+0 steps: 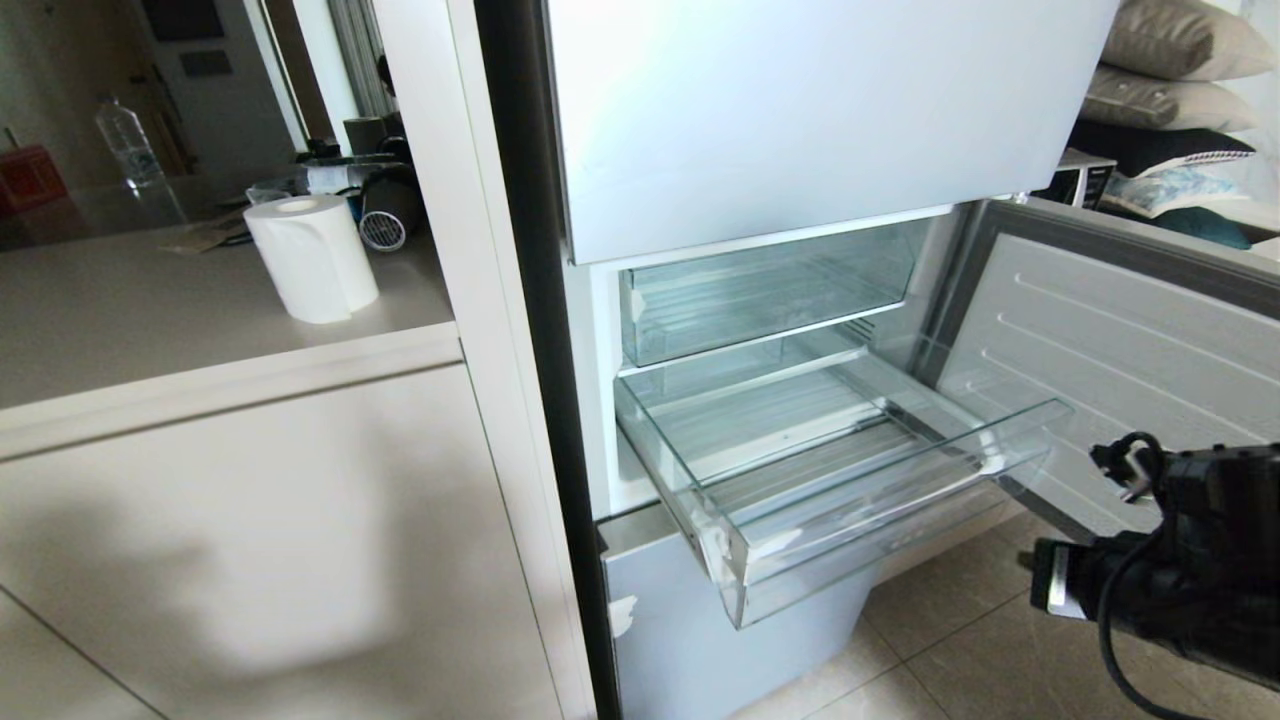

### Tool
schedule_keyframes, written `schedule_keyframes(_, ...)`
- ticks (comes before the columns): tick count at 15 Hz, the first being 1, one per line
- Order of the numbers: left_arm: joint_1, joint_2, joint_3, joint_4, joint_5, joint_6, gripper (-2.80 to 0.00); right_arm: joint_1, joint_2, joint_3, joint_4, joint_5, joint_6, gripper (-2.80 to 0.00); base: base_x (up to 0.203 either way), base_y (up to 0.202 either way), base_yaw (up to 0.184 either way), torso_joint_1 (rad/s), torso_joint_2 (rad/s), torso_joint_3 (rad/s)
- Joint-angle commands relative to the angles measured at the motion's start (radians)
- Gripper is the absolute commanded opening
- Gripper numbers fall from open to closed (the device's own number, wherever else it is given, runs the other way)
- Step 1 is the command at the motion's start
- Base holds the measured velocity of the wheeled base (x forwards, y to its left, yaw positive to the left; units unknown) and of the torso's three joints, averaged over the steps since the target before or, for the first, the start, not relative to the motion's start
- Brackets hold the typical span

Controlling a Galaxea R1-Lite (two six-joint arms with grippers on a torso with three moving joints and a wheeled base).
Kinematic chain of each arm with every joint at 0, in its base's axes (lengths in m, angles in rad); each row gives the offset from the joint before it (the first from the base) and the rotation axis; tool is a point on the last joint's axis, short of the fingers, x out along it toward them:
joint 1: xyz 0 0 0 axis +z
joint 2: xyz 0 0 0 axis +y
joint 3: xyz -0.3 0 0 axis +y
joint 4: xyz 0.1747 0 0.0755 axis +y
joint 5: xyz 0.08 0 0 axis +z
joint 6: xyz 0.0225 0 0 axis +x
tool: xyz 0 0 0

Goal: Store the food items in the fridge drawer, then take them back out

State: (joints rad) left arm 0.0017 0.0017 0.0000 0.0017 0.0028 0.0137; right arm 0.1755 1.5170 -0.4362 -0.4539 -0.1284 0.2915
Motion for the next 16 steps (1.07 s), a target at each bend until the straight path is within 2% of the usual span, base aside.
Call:
schedule_keyframes(1,0.000,0.001,0.000,0.000,0.000,0.000,-2.80,0.043,0.139,-0.011,-0.011,0.002,0.004,-2.80,0.000,0.000,0.000,0.000,0.00,0.000)
schedule_keyframes(6,0.001,0.001,0.000,0.000,0.000,0.000,-2.80,0.090,0.417,-0.135,-0.167,0.004,0.006,-2.80,0.000,0.000,0.000,0.000,0.00,0.000)
schedule_keyframes(10,0.000,0.001,0.000,0.000,0.000,0.000,-2.80,0.096,0.608,-0.259,-0.348,0.066,0.000,-2.80,0.000,0.000,0.000,0.000,0.00,0.000)
schedule_keyframes(16,0.000,0.001,0.000,0.000,0.000,0.000,-2.80,0.120,0.799,-0.608,-0.372,0.076,0.003,-2.80,0.000,0.000,0.000,0.000,0.00,0.000)
